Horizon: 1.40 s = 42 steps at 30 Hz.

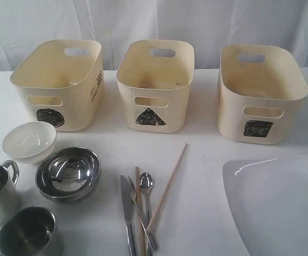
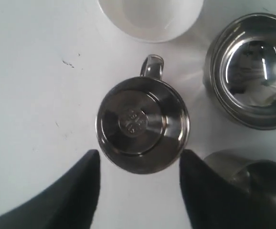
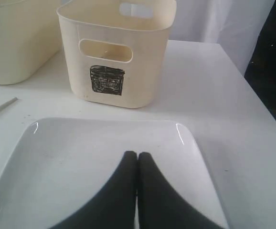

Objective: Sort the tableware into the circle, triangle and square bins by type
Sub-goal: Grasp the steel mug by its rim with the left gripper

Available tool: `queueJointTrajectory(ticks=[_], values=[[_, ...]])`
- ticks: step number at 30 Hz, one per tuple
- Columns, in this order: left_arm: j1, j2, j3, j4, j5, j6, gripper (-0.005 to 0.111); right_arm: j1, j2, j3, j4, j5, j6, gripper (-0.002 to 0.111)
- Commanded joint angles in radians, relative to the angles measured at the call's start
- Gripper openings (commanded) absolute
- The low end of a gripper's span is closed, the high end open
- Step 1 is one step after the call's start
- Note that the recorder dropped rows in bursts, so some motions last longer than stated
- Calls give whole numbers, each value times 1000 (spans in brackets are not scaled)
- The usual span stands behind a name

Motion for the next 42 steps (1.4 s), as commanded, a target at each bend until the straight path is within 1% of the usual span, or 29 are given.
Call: queueJointTrajectory(ticks=[1, 4, 7, 11, 20, 28, 29, 30, 31, 34, 36, 39, 41, 42], values=[[0, 57, -5, -17, -59, 23, 69, 3, -6, 1, 0, -6, 4, 0], [0, 116, -5, -17, -66, 93, 68, 3, -6, 1, 0, -6, 4, 0], [0, 183, -2, -19, -104, 145, 67, 3, -6, 1, 0, -6, 4, 0], [0, 253, -2, -46, -172, 145, 67, 3, -6, 1, 0, -6, 4, 0], [0, 388, 0, -41, -181, 144, 67, 3, -6, 1, 0, -6, 4, 0], [0, 440, 5, -41, -205, 144, 67, 3, -6, 1, 0, -6, 4, 0], [0, 442, 5, -32, -209, 146, 62, 3, -6, 1, 0, -6, 4, 0], [0, 442, 5, -19, -210, 146, 54, 3, -6, 1, 0, -6, 4, 0], [0, 442, 5, -7, -210, 146, 39, 3, -6, 1, 0, -6, 4, 0], [0, 442, 5, 12, -218, 146, 0, 3, -6, 1, 0, -6, 4, 0], [0, 442, 5, 26, -208, 142, 0, 3, -6, 1, 0, -6, 4, 0], [0, 417, 5, 34, -116, 135, 0, 3, -6, 1, 0, -6, 4, 0], [0, 353, -9, 67, 15, 135, 0, 3, -6, 1, 0, -6, 4, 0], [0, 291, -33, 104, 95, 135, 0, 3, -6, 1, 0, -6, 4, 0]])
